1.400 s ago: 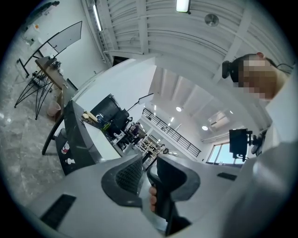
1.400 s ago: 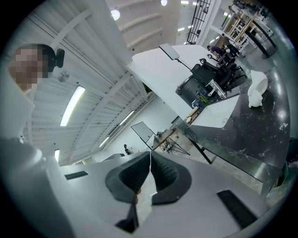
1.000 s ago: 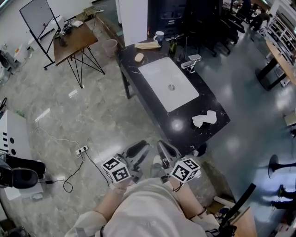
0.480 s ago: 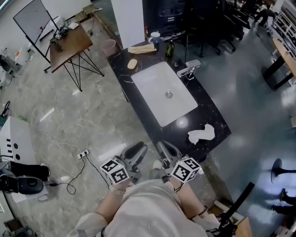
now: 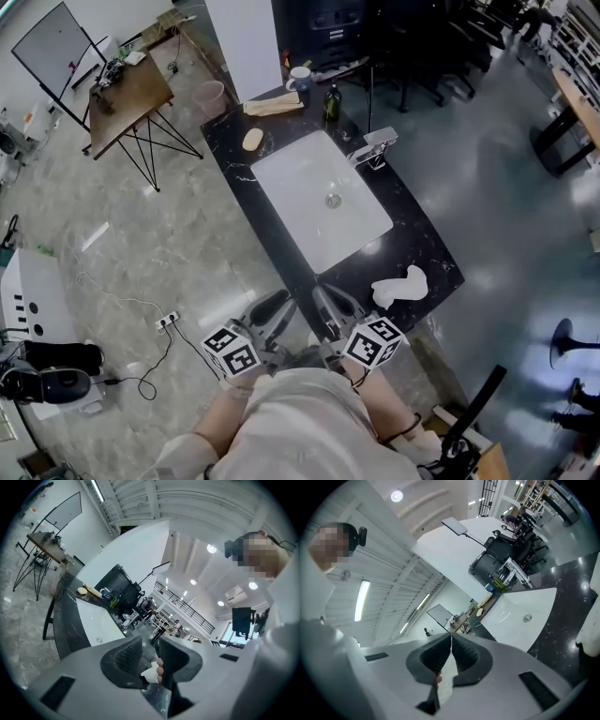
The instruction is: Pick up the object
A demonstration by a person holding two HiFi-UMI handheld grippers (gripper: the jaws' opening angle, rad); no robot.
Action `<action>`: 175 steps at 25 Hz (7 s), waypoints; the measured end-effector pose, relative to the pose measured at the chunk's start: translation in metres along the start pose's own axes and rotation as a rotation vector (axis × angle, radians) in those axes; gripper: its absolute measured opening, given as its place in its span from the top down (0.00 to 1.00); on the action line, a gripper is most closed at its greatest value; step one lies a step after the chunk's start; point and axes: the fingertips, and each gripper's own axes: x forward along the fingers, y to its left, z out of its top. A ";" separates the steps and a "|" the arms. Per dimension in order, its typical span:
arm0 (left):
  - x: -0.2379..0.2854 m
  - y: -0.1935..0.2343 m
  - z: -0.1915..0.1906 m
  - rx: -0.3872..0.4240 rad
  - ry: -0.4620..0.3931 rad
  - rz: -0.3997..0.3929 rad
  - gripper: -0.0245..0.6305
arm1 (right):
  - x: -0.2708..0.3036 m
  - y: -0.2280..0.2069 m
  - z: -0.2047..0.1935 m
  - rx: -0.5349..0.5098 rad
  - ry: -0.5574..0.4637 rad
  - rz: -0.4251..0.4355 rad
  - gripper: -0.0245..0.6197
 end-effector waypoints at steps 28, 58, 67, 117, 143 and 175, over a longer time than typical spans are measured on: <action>0.071 -0.046 -0.022 0.061 0.252 -0.320 0.79 | -0.099 -0.046 0.044 -0.050 -0.311 -0.349 0.93; 0.065 -0.025 -0.113 0.102 0.474 -0.166 0.77 | -0.175 -0.219 -0.055 -0.270 0.118 -0.821 0.62; 0.045 -0.020 -0.112 0.082 0.437 -0.047 0.76 | -0.156 -0.230 -0.059 -0.373 0.264 -0.814 0.56; -0.055 0.034 -0.105 -0.045 0.142 0.209 0.76 | -0.104 -0.246 -0.046 -0.463 0.336 -0.821 0.55; -0.071 0.034 -0.100 -0.032 0.106 0.209 0.76 | -0.058 -0.177 -0.029 -0.433 0.150 -0.539 0.57; -0.033 0.062 -0.027 0.772 0.168 0.161 0.58 | 0.019 0.056 -0.027 -0.189 0.179 0.139 0.58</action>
